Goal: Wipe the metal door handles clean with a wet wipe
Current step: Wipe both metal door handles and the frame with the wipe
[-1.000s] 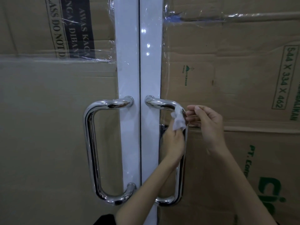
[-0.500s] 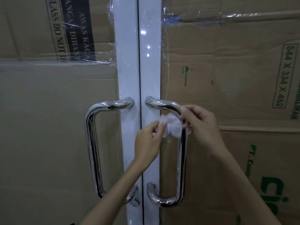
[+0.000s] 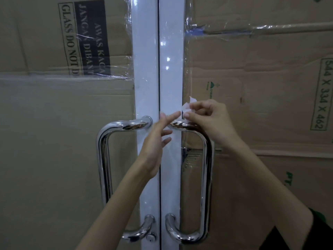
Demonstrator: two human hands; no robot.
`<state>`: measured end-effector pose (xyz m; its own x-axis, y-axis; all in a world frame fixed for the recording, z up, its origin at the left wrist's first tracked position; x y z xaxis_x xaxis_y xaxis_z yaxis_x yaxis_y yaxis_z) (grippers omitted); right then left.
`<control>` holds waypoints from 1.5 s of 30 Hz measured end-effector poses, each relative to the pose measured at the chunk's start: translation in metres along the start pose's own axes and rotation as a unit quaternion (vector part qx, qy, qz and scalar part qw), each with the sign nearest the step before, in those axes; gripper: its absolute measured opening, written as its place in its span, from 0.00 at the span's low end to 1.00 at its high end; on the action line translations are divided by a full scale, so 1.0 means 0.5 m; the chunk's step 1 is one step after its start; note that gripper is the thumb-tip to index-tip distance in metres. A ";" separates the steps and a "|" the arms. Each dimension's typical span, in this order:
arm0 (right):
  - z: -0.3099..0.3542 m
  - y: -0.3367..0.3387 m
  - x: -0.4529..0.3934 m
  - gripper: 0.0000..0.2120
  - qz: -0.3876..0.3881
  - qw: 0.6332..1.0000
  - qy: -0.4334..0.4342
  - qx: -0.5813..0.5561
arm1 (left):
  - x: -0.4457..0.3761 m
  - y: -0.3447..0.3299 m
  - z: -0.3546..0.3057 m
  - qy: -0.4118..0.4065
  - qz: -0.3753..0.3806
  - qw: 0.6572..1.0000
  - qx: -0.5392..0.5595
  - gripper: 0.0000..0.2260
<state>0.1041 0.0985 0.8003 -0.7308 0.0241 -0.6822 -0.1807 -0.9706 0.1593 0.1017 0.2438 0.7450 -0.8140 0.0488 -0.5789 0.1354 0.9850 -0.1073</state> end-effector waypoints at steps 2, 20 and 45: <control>0.002 -0.028 -0.028 0.06 0.053 0.996 0.001 0.071 | -0.010 0.027 0.001 -0.002 -0.034 0.999 0.009 0.21; -0.020 -0.124 -0.077 0.15 0.185 0.909 0.001 0.374 | -0.046 0.051 0.045 0.037 -0.085 0.988 0.120 0.21; -0.041 -0.237 -0.035 0.14 0.139 0.647 0.159 0.733 | -0.010 0.119 0.076 0.100 -0.032 0.984 0.143 0.22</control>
<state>0.1518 0.2084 0.7788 -0.7388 -0.3791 -0.5572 -0.6717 0.3476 0.6542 0.1351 0.2957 0.7108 -0.9168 0.0487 -0.3963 0.2110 0.9017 -0.3773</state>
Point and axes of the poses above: each hand's wrist, its own x-axis away from the middle knuckle, its own y-axis out of the back of the hand, z = x × y, the point moved 6 cm from there along -x, towards the middle knuckle, and after that the axes turned 5 degrees about -y, right-handed, at the moved point
